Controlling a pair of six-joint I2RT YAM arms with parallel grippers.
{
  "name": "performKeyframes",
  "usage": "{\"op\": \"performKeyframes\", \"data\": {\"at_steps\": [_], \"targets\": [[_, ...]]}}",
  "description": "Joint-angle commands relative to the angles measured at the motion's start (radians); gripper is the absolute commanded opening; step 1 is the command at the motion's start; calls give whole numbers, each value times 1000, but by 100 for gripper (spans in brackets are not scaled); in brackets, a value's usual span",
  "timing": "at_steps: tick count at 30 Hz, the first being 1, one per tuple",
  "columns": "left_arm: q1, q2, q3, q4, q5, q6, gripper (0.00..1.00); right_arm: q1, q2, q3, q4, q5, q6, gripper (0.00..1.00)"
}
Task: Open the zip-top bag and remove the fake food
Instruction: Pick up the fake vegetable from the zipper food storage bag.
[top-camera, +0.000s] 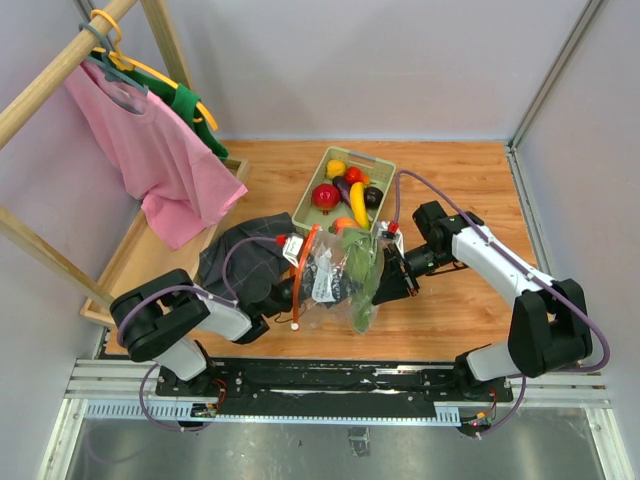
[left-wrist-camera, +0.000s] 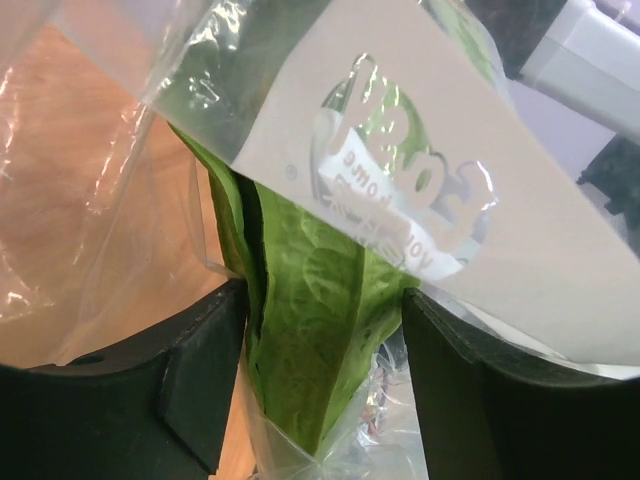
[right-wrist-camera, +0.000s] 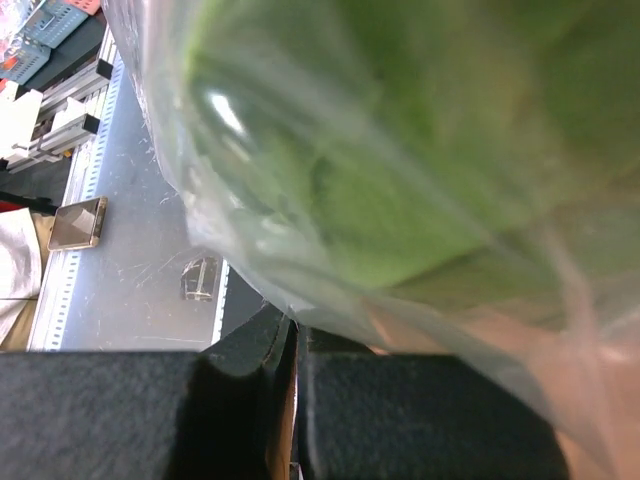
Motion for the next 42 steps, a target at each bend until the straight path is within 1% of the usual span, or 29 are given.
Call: {"op": "performKeyframes", "data": {"at_steps": [1, 4, 5, 7, 8, 11, 12, 14, 16, 17, 19, 21, 25, 26, 27, 29, 31, 32, 34, 35, 36, 38, 39, 40, 41, 42], "targets": [[1, 9, 59, 38, 91, 46, 66, -4, 14, 25, -30, -26, -14, 1], [-3, 25, 82, 11, 113, 47, 65, -5, 17, 29, -29, -22, -11, 2], [-3, 28, 88, 2, 117, 51, 60, -5, 15, 30, -28, -22, -11, 2], [-3, 34, 88, -1, 113, 53, 44, -11, 12, 30, -29, -22, -11, 4], [-3, 37, 87, 1, 108, 53, 36, -15, 11, 29, -29, -21, -10, 7], [-2, 28, 62, 16, 74, 50, 11, -37, 1, 30, -28, -19, -8, 16], [-1, 18, 48, 25, 57, 50, 7, -48, -5, 30, -28, -18, -8, 18], [1, -9, 14, 34, 21, 50, 3, -79, -14, 27, -28, -18, -7, 20], [3, -36, -12, 25, -8, 56, 0, -97, -24, 24, -29, -22, -8, 19], [3, -47, -20, 19, -15, 59, 0, -100, -27, 24, -28, -22, -8, 15], [3, -65, -35, 15, -20, 64, 0, -101, -31, 23, -26, -20, -8, 2], [4, -76, -50, 15, -28, 65, 0, -105, -36, 23, -15, -11, -1, 1], [6, -105, -107, 40, -76, 54, 0, -138, -57, 3, 46, 11, 64, 1], [6, -109, -121, 54, -81, 54, 0, -150, -61, 1, 52, 4, 74, 3], [6, -113, -130, 63, -81, 57, 0, -164, -62, 2, 53, -18, 81, 16], [6, -113, -124, 58, -46, 81, 0, -194, -61, 8, 31, -97, 72, 49], [6, -107, -99, 22, 0, 114, 0, -202, -54, 37, -57, -162, -22, 62], [6, -103, -89, 4, 14, 125, 0, -203, -50, 55, -96, -187, -67, 66], [6, -94, -80, 7, 32, 138, 0, -202, -37, 86, -128, -223, -104, 77], [6, -92, -78, 14, 33, 141, 0, -202, -26, 97, -128, -236, -111, 91], [6, -92, -75, 18, 38, 147, 0, -203, -14, 111, -126, -243, -115, 100], [6, -97, -65, 7, 44, 152, 0, -203, 17, 134, -142, -259, -128, 99], [5, -98, -60, 1, 50, 153, 0, -202, 31, 146, -168, -273, -165, 99], [6, -96, -56, -1, 54, 152, 0, -203, 50, 160, -235, -285, -218, 99], [6, -93, -52, 2, 60, 150, 0, -203, 65, 176, -308, -298, -305, 99], [5, -85, -50, 9, 67, 147, 0, -203, 84, 195, -402, -315, -458, 98]]}}
